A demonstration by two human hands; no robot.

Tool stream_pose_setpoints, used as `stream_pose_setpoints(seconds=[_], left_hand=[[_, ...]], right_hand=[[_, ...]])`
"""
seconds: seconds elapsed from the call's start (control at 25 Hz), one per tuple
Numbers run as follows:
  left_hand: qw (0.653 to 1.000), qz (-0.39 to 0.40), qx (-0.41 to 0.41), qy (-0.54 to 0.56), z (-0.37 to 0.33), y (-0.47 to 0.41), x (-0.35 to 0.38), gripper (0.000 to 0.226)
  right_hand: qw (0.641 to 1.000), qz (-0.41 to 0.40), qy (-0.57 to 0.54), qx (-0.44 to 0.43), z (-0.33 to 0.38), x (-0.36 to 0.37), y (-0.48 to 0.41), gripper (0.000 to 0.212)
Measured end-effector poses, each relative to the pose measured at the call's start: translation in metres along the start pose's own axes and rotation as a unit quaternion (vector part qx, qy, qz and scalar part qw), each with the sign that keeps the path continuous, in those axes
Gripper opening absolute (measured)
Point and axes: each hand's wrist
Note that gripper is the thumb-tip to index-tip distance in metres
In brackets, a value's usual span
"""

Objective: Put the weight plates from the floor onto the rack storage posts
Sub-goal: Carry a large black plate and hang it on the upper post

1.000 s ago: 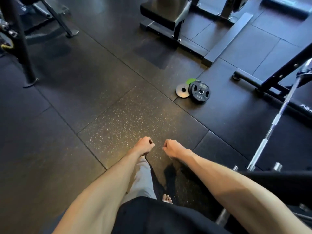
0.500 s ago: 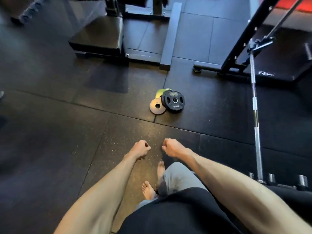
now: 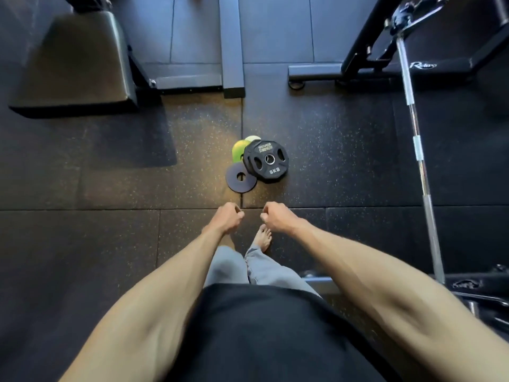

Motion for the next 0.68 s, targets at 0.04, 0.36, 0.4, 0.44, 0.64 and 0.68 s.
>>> stream_pose_setpoints(seconds=[0.04,0.36,0.4,0.44,0.64,0.68], left_hand=[[1.000,0.004,0.002,0.003,-0.008,-0.018,-0.009,0.022],[0.997,0.063,-0.038,0.019,-0.044,-0.172,-0.061,0.023],[0.997,0.064,-0.049,0.017,-0.046,-0.191,-0.065,0.021],[0.995,0.071,-0.061,0.019,-0.041,-0.214,-0.064,0.019],[0.993,0.093,-0.067,0.032,-0.077,-0.263,-0.078,0.025],[0.993,0.087,-0.068,0.038,-0.081,-0.280,-0.076,0.025]], right_hand=[[1.000,0.001,-0.004,0.008,0.007,-0.015,-0.012,0.030],[0.996,0.039,-0.013,0.079,0.034,-0.090,-0.127,0.027],[0.995,0.043,-0.016,0.093,0.035,-0.096,-0.145,0.027],[0.993,0.052,-0.021,0.107,0.037,-0.104,-0.158,0.028],[0.984,0.074,-0.046,0.158,0.015,-0.107,-0.246,0.021],[0.982,0.085,-0.056,0.157,0.011,-0.105,-0.264,0.019]])
Point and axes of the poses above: each hand's wrist, its own y-axis away from the middle knuckle, its own x-axis out of the palm, z = x × y, and after that the axes turned 5 degrees about y, right-handed
